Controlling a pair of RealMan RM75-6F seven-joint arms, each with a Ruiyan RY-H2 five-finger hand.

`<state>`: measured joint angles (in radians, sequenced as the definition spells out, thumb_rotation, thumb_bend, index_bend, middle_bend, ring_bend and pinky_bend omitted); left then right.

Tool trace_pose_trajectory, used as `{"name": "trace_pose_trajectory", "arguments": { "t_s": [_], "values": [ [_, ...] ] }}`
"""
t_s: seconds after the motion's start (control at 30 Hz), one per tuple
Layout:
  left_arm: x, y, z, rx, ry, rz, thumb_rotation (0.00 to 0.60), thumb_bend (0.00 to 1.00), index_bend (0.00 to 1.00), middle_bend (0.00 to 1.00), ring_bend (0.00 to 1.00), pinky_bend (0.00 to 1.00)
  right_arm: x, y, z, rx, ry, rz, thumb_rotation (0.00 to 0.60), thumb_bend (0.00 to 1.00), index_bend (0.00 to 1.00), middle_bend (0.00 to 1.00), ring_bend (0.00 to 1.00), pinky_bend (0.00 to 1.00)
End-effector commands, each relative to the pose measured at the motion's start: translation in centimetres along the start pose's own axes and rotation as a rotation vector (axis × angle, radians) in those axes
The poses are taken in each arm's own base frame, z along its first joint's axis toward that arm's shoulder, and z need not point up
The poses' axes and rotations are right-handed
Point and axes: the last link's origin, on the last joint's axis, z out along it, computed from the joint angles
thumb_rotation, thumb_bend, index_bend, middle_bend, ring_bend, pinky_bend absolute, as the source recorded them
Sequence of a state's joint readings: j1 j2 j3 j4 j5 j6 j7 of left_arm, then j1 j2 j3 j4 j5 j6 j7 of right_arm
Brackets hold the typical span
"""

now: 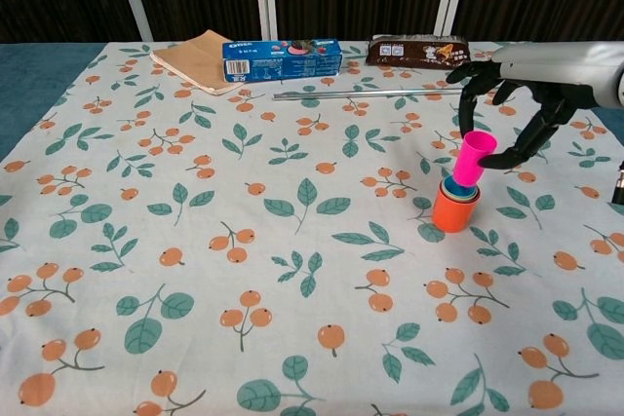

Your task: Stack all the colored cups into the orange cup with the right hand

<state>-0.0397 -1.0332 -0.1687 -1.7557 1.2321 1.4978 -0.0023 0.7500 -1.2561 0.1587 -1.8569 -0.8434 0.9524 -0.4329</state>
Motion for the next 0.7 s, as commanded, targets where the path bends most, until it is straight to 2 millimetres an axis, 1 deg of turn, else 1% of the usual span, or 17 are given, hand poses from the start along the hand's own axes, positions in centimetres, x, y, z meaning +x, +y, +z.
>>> {"name": "trace_pose_trajectory", "arguments": {
  "t_s": [0.03,0.63,0.67,0.7],
  "values": [
    [0.0,0.0,0.0,0.000,-0.001,0.001,0.600,0.40,0.15,0.03,0.01,0.15,-0.2,0.0,-0.1,0.002,-0.002,0.000,0.600,0.41,0.55,0.00,0.06,0.17],
    [0.1,0.0,0.0,-0.001,0.004,-0.002,0.600,0.40,0.15,0.03,0.01,0.15,-1.4,0.6,0.2,-0.013,-0.026,0.000,0.600,0.41,0.56,0.00,0.06,0.17],
    [0.1,0.0,0.0,-0.001,0.004,-0.001,0.600,0.40,0.15,0.03,0.01,0.15,-1.5,0.6,0.2,-0.012,-0.031,-0.001,0.600,0.41,0.55,0.00,0.06,0.17],
    [0.1,0.0,0.0,-0.001,0.004,-0.001,0.600,0.40,0.15,0.03,0.01,0.15,-1.6,0.6,0.2,-0.012,-0.035,-0.003,0.600,0.41,0.52,0.00,0.06,0.17]
  ]
}}
